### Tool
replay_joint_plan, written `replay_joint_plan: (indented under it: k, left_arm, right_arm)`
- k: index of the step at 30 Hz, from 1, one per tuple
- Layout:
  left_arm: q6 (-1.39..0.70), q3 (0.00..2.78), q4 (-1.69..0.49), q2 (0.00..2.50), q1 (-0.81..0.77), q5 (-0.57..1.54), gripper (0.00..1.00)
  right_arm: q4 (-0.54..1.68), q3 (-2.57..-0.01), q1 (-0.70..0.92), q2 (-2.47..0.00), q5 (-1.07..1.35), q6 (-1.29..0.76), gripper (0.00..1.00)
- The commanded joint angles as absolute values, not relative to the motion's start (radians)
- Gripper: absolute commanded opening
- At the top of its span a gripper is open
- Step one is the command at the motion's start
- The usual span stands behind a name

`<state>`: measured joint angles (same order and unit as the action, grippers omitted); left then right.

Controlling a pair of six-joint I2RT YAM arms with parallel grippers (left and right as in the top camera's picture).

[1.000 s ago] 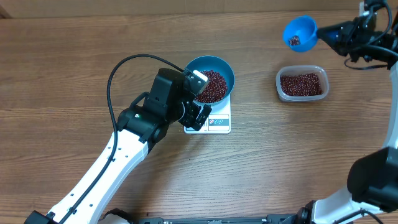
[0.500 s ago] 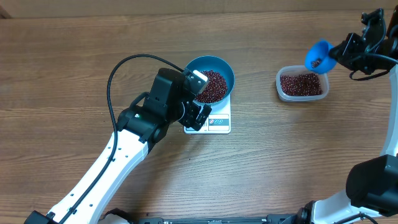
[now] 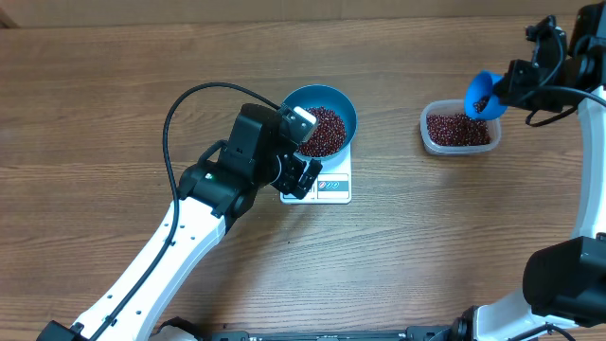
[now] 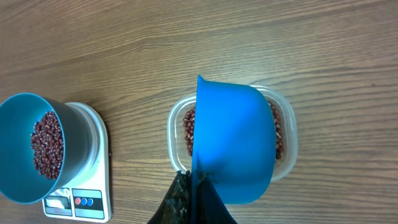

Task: Scoop item into bowl and weigh 150g on scale
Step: 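Carry the scoop right back over the clear bean tub, then lower the scoop into the bean tub and tip out remaining beans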

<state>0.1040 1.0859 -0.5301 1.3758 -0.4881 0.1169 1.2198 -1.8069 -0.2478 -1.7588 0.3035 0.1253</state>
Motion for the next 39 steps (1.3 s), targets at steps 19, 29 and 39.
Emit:
replay_joint_plan:
  k: [19, 29, 39]
  left_arm:
    - [0.089, 1.084, -0.527, 1.374, -0.484, 0.123, 1.0]
    - [0.089, 1.084, -0.527, 1.374, -0.484, 0.124, 1.0]
    - [0.089, 1.084, -0.527, 1.374, -0.484, 0.124, 0.99]
  right_arm:
    - [1.247, -1.834, -0.111, -1.737, 0.004, 0.166, 0.04]
    - [1.245, -1.833, -0.039, -1.746, -0.175, 0.123, 0.04]
    - [1.23, -1.832, -0.038, -1.746, -0.195, 0.12, 0.04]
